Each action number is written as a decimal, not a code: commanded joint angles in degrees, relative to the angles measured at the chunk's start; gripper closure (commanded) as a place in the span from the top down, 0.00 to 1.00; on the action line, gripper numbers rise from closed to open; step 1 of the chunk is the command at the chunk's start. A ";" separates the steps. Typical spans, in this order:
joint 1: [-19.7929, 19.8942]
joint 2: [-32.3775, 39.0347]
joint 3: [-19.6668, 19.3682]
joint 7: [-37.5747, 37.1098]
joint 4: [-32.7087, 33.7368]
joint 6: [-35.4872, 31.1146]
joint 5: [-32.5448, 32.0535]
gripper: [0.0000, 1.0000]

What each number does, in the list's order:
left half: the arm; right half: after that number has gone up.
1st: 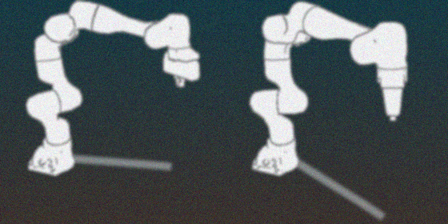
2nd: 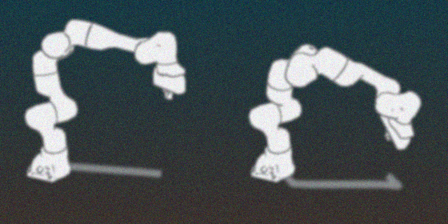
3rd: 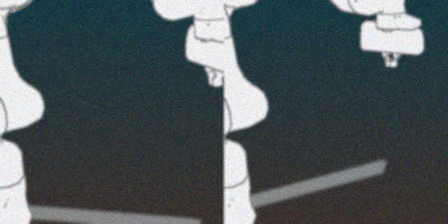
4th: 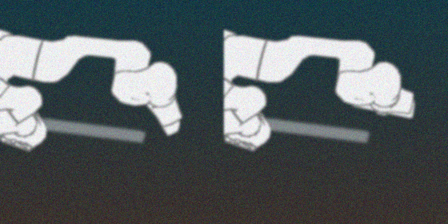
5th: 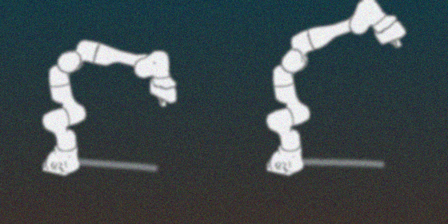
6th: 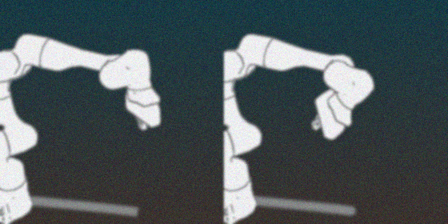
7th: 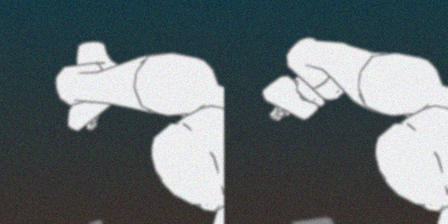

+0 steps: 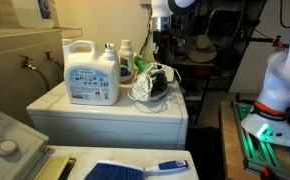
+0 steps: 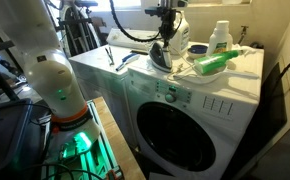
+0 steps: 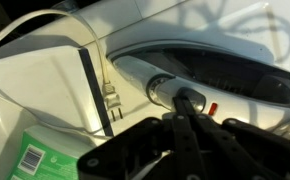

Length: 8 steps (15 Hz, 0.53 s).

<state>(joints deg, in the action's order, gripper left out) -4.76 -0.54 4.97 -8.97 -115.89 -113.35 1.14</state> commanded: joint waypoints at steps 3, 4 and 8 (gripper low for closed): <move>0.71 3.55 -0.86 3.42 -2.83 0.22 3.40 0.00; 0.77 3.63 -0.95 3.65 -2.76 0.41 3.77 0.00; 0.92 3.64 -1.08 2.67 -2.16 0.54 2.56 0.00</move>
<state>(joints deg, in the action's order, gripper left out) -4.19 -0.04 4.26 -6.77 -115.31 -112.52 4.13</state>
